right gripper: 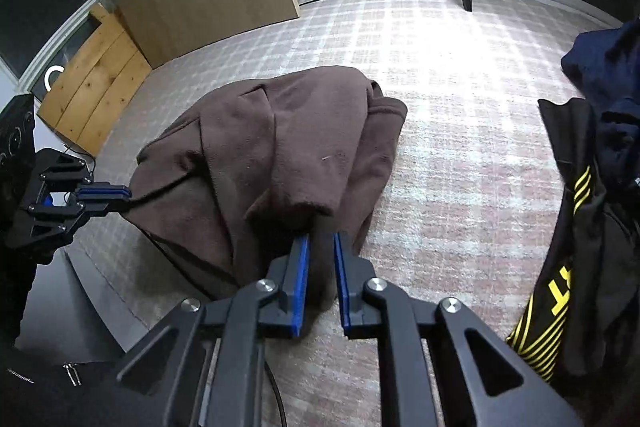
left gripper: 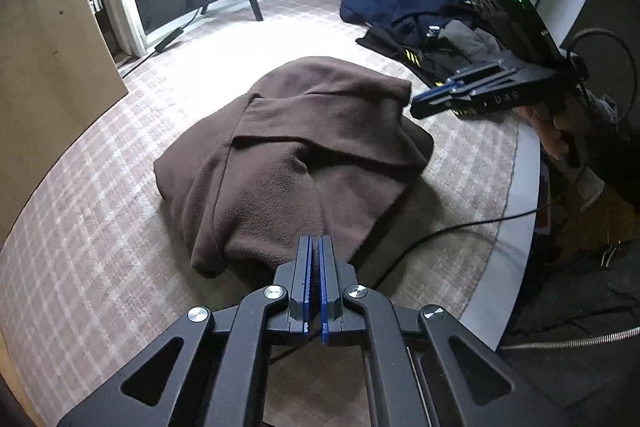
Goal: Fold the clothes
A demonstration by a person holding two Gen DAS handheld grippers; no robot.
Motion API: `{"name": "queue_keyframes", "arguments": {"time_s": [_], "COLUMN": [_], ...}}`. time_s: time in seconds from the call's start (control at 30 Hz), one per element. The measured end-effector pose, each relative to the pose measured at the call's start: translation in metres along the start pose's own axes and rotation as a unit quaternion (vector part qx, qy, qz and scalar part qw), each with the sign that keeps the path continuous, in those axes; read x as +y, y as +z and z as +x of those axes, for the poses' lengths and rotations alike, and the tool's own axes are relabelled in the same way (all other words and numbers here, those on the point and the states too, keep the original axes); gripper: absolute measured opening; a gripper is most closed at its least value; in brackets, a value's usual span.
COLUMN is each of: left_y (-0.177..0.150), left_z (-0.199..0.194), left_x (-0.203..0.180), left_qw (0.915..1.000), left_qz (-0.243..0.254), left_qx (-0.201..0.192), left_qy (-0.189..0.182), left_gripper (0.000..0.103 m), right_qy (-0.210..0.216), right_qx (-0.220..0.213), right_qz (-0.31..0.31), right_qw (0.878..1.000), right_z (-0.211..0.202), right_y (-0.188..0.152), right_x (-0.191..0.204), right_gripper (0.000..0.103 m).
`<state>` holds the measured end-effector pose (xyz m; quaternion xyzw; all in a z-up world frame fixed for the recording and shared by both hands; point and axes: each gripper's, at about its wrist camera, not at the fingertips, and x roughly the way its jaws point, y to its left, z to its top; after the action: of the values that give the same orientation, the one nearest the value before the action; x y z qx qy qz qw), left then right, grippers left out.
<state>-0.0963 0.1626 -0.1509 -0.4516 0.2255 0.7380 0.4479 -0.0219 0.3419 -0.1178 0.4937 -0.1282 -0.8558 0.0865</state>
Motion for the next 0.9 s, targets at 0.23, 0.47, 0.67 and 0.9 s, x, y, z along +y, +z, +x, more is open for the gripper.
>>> {"name": "queue_keyframes", "arguments": {"time_s": [0.23,0.47,0.67,0.9], "left_y": [0.010,0.007,0.004,-0.013], "left_z": [0.025,0.047,0.012,0.028], "left_x": [-0.019,-0.006,-0.001,0.009], "left_qw": [0.9988,0.9986,0.9995,0.9991], "left_qz": [0.039,0.027,0.030,0.012], "left_qx": [0.015,0.031,0.004,0.039], "left_qy": [0.027,0.033,0.008,-0.004], "left_gripper": [0.029,0.004,0.002,0.002], "right_qy": [-0.001,-0.004,0.054,0.004], "right_qx": [-0.013,0.023,0.008,0.106], "right_qz": [-0.002,-0.003,0.040,-0.012], "right_qw": [1.000,1.000,0.998,0.994], "right_z": [-0.006,0.026,-0.003,0.020], "right_y": [0.003,0.005,0.009,-0.022], "right_x": [0.005,0.006,-0.010,-0.005], "right_gripper": [0.049,0.039,0.012,0.014]}}
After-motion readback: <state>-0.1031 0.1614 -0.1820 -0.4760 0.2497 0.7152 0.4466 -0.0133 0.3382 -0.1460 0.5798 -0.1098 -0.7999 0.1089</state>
